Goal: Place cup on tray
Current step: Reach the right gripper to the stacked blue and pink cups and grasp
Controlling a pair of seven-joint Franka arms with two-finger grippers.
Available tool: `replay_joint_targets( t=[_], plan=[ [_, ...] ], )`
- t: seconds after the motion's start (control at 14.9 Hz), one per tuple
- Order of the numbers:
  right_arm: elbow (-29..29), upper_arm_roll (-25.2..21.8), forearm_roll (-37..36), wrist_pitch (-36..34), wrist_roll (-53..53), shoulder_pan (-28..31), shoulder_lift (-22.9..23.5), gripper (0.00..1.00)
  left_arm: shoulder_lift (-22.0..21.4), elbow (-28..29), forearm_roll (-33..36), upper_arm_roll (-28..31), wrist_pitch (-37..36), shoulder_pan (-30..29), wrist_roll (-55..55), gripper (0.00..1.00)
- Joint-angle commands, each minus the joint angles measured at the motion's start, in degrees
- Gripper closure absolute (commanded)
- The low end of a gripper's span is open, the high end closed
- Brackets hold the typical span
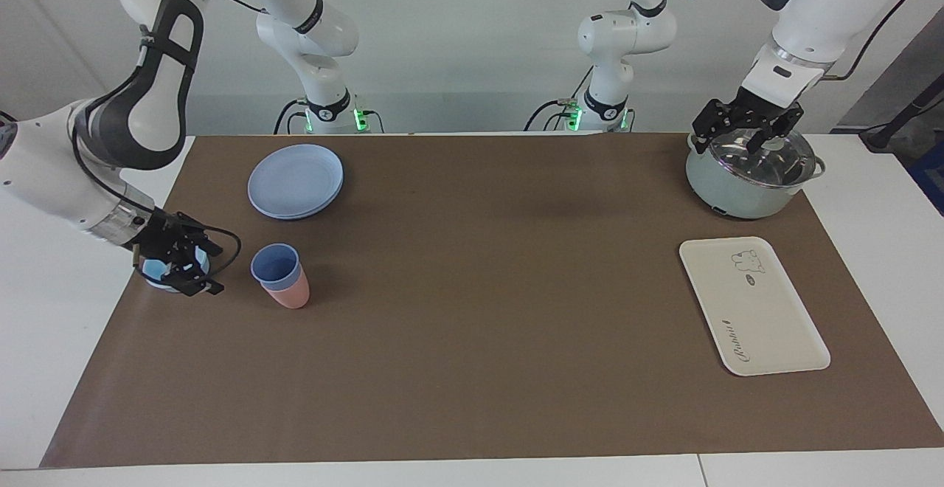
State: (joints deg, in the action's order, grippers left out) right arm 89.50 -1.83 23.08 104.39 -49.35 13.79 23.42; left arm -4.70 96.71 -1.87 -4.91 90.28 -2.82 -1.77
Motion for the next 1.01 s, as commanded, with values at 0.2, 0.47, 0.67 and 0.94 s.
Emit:
replay_joint_targets(
  t=[0.2, 0.47, 0.67, 0.94],
  plan=[
    [-3.36, 1.30, 7.05, -1.99, -0.84, 2.90, 8.30, 0.00, -1.37, 1.11, 0.73, -0.19, 0.25, -0.61, -0.78, 0.00],
    [-1.79, 1.30, 9.96, -3.49, 0.48, 2.56, 9.54, 0.00, -1.37, 1.11, 0.73, -0.19, 0.25, -0.61, -0.78, 0.00],
    [1.28, 1.30, 15.05, -3.58, 5.28, 3.69, 9.71, 0.00, -1.37, 1.11, 0.73, -0.19, 0.25, -0.61, -0.78, 0.00],
    [2.96, 1.30, 18.31, -4.72, 6.28, 3.26, 9.36, 0.00, -1.37, 1.11, 0.73, -0.19, 0.25, -0.61, -0.78, 0.00]
  ],
)
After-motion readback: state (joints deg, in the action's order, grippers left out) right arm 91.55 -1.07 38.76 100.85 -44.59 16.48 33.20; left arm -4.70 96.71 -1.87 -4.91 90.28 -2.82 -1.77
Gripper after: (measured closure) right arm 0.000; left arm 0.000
